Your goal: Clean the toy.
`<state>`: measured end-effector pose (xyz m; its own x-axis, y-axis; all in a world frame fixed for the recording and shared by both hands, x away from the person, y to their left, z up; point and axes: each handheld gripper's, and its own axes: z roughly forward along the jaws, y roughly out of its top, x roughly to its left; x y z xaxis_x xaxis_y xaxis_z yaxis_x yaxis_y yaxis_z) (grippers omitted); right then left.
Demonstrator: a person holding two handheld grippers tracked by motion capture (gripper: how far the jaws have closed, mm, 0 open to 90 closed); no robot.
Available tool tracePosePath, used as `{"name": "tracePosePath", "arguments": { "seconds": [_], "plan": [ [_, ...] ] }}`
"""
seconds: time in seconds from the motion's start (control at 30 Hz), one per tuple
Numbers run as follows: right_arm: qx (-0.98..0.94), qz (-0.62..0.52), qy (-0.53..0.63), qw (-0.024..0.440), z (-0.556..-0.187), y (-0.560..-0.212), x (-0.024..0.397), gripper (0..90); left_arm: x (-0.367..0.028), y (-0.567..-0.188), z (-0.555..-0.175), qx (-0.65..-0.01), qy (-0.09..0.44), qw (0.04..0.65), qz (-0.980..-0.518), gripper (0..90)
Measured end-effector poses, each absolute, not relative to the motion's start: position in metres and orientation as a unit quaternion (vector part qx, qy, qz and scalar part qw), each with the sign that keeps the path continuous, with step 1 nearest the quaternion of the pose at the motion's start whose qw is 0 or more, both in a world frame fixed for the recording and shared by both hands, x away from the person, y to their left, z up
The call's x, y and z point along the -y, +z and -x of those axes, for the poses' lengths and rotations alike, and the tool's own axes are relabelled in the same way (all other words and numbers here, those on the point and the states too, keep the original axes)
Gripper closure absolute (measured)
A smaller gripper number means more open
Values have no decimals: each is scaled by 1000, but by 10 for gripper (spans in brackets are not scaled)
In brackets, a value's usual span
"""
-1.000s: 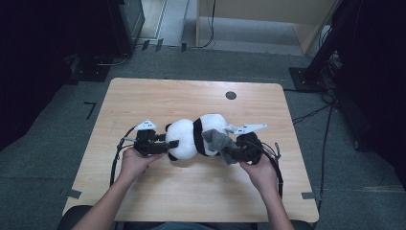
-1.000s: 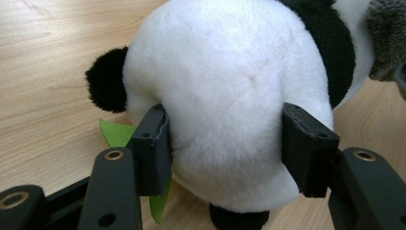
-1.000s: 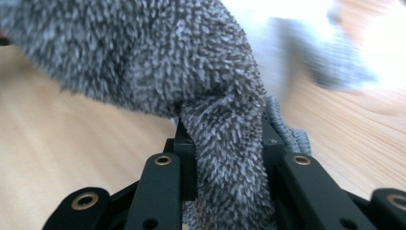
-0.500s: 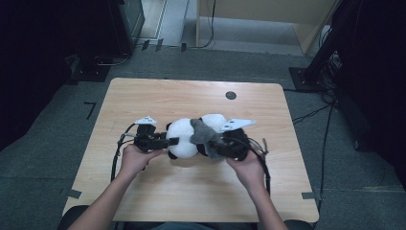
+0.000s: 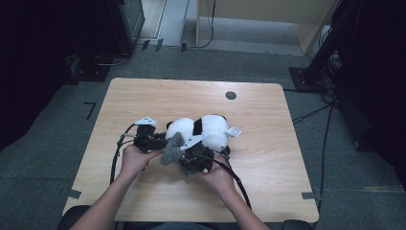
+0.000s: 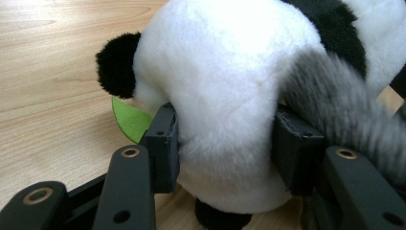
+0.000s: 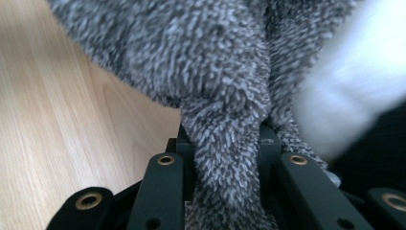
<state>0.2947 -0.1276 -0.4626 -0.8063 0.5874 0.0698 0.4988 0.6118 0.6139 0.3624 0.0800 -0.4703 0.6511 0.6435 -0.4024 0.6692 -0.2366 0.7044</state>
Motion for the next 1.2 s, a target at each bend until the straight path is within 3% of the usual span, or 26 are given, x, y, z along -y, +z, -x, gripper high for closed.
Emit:
{"name": "tracePosePath", "arguments": {
  "seconds": [0.3,0.4,0.57,0.83,1.2],
  "plan": [
    [-921,-284,264,42,-293,-485,109,726,-80,-471,-362,-415,-13,463,-783,495],
    [-924,-254,286,4,-287,-479,101,727,-79,-470,-362,-413,-9,463,-784,495],
    [-928,-254,273,11,-289,-482,95,721,-80,-471,-361,-406,-2,464,-788,489],
    [-906,-322,272,30,-305,-473,142,716,-81,-474,-362,-397,6,469,-789,472],
    [-893,-365,257,50,-298,-469,196,716,-81,-474,-361,-393,12,468,-791,466]
  ]
}}
